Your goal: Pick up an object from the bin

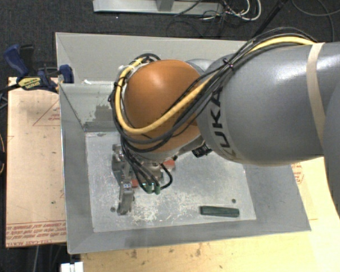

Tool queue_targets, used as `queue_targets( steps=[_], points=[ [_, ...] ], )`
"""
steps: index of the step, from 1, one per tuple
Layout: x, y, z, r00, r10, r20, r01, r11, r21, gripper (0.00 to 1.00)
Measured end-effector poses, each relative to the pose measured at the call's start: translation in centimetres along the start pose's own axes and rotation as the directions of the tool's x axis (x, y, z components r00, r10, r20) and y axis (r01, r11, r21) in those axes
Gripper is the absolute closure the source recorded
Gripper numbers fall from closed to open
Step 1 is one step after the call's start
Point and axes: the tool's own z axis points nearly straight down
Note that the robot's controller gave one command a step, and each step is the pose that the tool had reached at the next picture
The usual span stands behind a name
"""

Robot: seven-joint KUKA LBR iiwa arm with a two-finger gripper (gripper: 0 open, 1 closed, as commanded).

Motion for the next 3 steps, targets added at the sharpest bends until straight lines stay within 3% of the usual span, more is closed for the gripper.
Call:
queue_targets(
  steps=[1, 2, 3],
  points=[
    [-0.2, -0.2, -0.4, 1.000, 0.005, 0.008, -0.005, 1.000, -0.002, 0.00],
    [-0.2, -2.6, 5.1, 0.998, 0.055, 0.013, -0.055, 0.998, -0.005, 0.00],
    [-5.2, -7.1, 9.9, 0.999, 0.048, 0.012, -0.048, 0.999, -0.004, 0.00]
  ],
)
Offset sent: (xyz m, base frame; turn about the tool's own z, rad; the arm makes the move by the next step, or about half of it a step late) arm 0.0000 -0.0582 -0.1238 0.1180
